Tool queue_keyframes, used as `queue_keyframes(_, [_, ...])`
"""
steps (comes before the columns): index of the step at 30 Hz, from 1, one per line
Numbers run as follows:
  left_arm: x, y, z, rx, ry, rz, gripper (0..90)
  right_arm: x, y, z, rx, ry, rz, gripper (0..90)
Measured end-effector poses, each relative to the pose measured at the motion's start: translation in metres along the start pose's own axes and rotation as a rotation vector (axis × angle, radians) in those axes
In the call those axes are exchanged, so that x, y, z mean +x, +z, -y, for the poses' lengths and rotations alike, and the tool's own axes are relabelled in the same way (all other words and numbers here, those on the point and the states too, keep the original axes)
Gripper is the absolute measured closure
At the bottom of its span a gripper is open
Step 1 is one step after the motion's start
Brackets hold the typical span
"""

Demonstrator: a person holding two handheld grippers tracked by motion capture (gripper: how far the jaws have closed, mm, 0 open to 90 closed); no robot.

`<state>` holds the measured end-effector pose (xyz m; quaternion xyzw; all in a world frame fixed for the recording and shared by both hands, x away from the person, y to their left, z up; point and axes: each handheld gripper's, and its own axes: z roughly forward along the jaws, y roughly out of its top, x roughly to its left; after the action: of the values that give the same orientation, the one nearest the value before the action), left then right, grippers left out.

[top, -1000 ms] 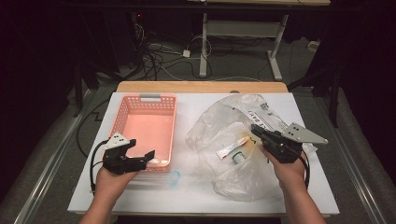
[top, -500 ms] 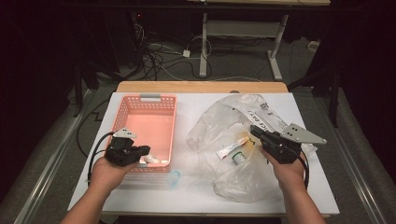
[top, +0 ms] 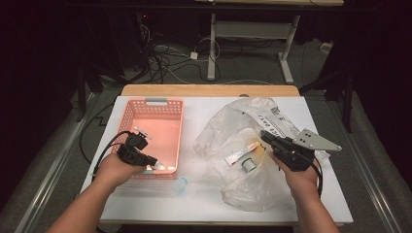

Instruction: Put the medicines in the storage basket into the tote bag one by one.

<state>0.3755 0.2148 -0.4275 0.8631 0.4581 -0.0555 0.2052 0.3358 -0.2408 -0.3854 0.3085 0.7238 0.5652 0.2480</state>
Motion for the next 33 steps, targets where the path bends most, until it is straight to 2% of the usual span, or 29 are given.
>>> queue_keyframes(2, [0.001, 0.004, -0.005, 0.045, -0.01, 0.019, 87.9, 0.0, 0.0, 0.0, -0.002, 0.002, 0.0, 90.0])
queue_keyframes(3, [0.001, 0.006, -0.008, 0.062, -0.009, 0.013, 87.9, -0.001, 0.0, 0.0, -0.002, 0.001, -0.001, 90.0])
queue_keyframes(8, [-0.005, 0.008, -0.022, 0.075, 0.01, -0.028, 87.9, -0.001, -0.001, 0.0, -0.005, 0.004, 0.0, 90.0])
queue_keyframes(9, [-0.006, 0.009, -0.025, 0.067, 0.013, -0.044, 87.8, -0.001, -0.001, 0.0, -0.005, 0.005, 0.0, 90.0])
queue_keyframes(11, [-0.01, 0.013, -0.033, 0.039, 0.038, -0.11, 87.5, 0.0, 0.0, 0.001, -0.002, 0.004, -0.001, 90.0])
queue_keyframes(16, [-0.009, 0.011, -0.041, -0.045, 0.028, -0.127, 87.6, -0.002, -0.001, 0.001, -0.003, 0.011, 0.003, 90.0])
queue_keyframes(20, [-0.007, 0.005, -0.036, -0.023, 0.03, -0.119, 87.5, -0.003, -0.002, 0.002, 0.0, 0.012, 0.003, 90.0])
queue_keyframes(24, [-0.007, -0.004, -0.029, 0.012, 0.039, -0.073, 87.9, -0.001, -0.001, 0.001, -0.001, 0.009, 0.001, 90.0])
queue_keyframes(28, [-0.012, -0.004, -0.019, 0.065, 0.059, -0.065, 87.9, 0.0, -0.001, 0.001, -0.002, 0.007, 0.0, 90.0])
queue_keyframes(33, [-0.015, -0.003, -0.01, 0.111, 0.056, -0.044, 87.8, 0.001, 0.0, 0.001, 0.001, 0.006, -0.002, 90.0])
